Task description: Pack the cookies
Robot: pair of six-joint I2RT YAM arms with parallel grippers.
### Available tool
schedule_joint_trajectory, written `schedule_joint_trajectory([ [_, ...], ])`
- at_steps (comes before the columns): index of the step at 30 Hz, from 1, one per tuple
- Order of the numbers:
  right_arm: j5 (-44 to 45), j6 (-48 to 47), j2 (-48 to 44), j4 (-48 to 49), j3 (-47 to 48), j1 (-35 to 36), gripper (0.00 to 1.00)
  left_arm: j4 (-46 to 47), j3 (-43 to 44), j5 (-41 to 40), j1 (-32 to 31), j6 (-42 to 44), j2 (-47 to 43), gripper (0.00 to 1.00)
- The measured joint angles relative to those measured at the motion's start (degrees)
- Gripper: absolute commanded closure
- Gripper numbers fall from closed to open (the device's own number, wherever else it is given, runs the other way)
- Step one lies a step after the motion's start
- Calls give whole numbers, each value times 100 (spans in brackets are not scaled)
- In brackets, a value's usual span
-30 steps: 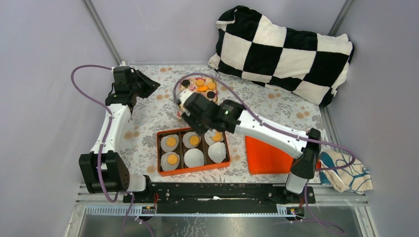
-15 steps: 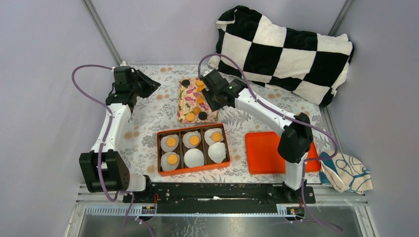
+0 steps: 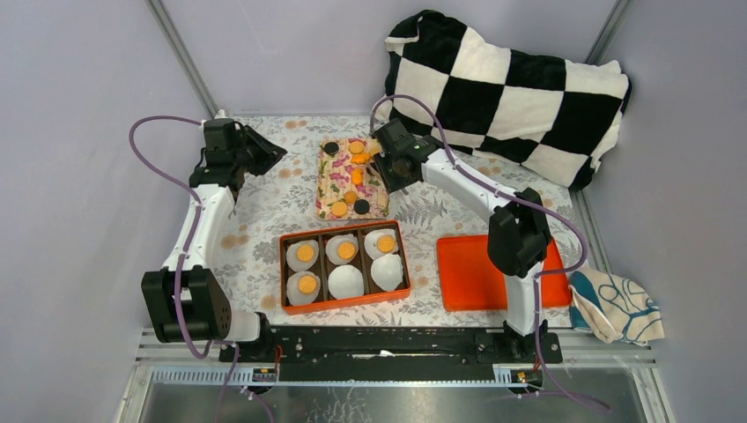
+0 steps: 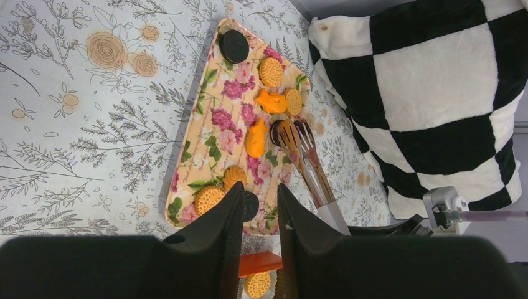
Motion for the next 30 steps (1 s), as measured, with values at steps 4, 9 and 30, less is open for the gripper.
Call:
schedule_joint_trajectory([
  [4, -90, 37, 94, 50, -2, -20, 58, 7, -4, 0, 0, 0, 0, 69],
  [9, -39, 131, 133, 68, -105, -35, 51, 15, -57, 9, 0, 0, 0, 69],
  [30, -420, 260, -330, 190, -612, -92, 100, 20, -70, 94, 0, -4, 0, 70],
])
